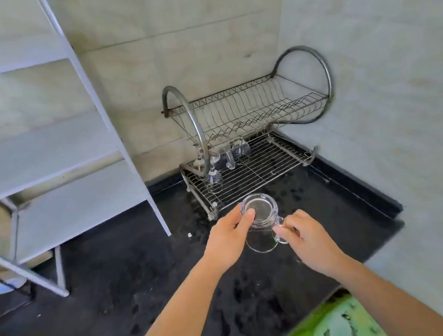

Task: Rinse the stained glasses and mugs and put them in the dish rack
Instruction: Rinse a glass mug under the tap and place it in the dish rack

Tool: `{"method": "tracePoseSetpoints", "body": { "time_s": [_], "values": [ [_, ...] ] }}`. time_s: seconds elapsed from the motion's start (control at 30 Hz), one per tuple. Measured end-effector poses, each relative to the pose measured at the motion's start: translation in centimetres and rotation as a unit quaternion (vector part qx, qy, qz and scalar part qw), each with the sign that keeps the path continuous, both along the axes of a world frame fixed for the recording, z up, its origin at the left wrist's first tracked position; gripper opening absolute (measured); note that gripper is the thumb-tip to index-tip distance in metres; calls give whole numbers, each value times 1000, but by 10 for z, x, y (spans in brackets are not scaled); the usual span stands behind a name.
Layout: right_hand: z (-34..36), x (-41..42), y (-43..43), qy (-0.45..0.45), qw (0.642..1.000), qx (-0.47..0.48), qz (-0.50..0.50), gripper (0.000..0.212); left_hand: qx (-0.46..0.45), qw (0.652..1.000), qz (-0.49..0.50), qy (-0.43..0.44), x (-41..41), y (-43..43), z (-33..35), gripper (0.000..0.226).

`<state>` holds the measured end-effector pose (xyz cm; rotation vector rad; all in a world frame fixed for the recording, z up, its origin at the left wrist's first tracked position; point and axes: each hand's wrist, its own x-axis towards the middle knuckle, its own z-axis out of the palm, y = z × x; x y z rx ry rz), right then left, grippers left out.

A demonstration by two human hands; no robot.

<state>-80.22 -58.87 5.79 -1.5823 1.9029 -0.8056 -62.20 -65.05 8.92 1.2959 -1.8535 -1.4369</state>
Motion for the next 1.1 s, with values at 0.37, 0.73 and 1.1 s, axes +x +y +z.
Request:
{"method": "tracePoseSetpoints", "body": {
  "time_s": [0.37,0.73,1.1],
  "values": [
    [-21,-83,-133,21,999,5,-43,41,-54,962,119,-238,-40,-119,-64,48],
    [-32,-137,-247,29,997,-20,-69,51,-115,853,-116,-495,-55,-147,-103,57],
    [-60,-141,-325,-91,977,-5,-193,33,-135,827,-140,-527,-54,-146,-109,64]
  ]
}}
